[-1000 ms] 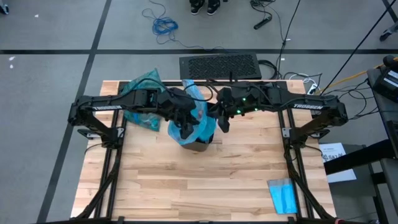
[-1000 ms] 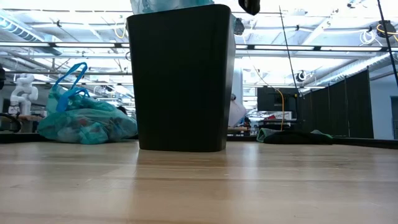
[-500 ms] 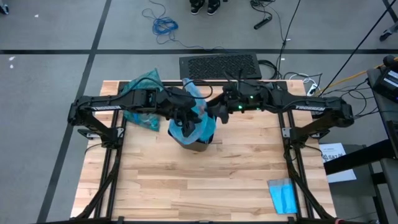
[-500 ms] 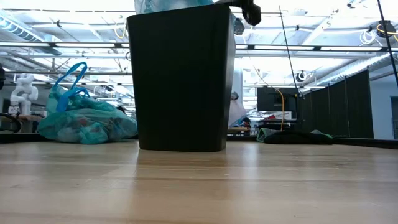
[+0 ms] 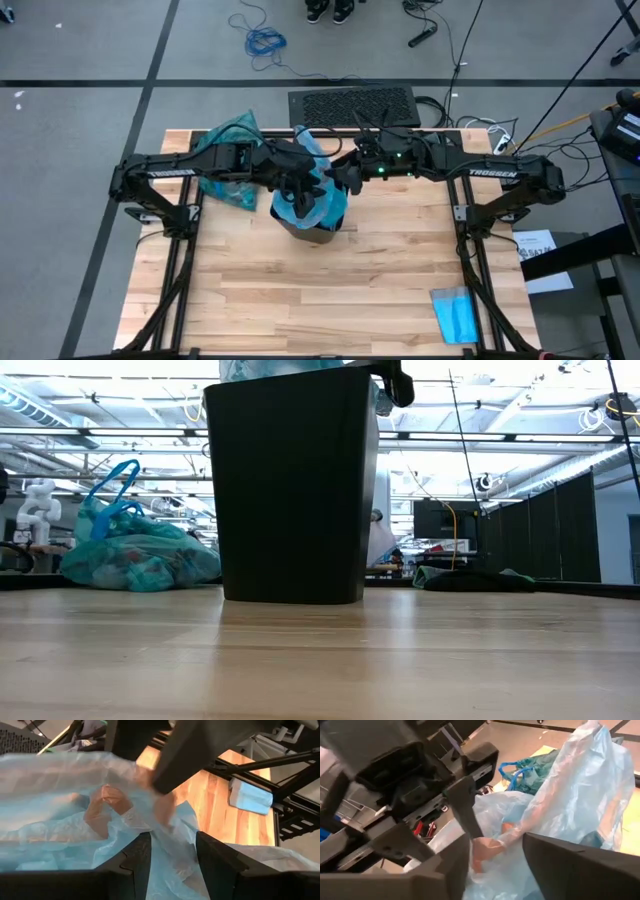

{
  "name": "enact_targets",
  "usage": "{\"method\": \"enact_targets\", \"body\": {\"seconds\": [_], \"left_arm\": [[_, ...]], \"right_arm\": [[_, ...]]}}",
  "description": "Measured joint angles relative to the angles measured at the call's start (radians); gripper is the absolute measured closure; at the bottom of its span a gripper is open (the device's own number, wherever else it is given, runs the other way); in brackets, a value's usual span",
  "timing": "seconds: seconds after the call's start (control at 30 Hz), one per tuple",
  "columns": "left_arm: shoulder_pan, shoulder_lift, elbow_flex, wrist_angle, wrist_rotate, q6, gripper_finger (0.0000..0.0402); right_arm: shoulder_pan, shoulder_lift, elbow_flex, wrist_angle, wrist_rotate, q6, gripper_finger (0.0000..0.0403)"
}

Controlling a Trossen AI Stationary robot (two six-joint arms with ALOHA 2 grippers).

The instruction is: Place trash/remove bag and relplace

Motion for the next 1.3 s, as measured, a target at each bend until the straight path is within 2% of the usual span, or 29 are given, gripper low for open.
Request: {"method": "enact_targets", "body": {"seconds": [0.27, 0.33, 0.63, 0.8, 1.1, 1.3], "left_arm": [[0.000, 0.000, 0.000, 0.000, 0.000, 0.016, 0.0250], [0.000, 0.000, 0.000, -0.001, 0.001, 0.016, 0.0250], [0.002, -0.082, 0.041, -0.026, 0.034, 0.022, 0.0250], [0.017, -0.130, 0.045, -0.036, -0.050, 0.021, 0.0250], [0.034, -0.129, 0.045, -0.056, -0.099, 0.014, 0.0250], [0.034, -0.117, 0.045, -0.021, -0.029, 0.012, 0.0250]], "right_arm": [[0.005, 0.034, 0.000, -0.007, -0.030, 0.002, 0.0376], [0.014, 0.032, 0.000, -0.002, -0.025, -0.013, 0.0395], [0.015, -0.006, 0.002, -0.073, -0.022, -0.034, 0.0402], [0.015, -0.037, 0.002, -0.068, -0.022, -0.047, 0.0403], [0.015, -0.047, 0.002, -0.101, -0.023, -0.060, 0.0403], [0.016, -0.047, 0.002, -0.108, -0.023, -0.070, 0.0403]]}}
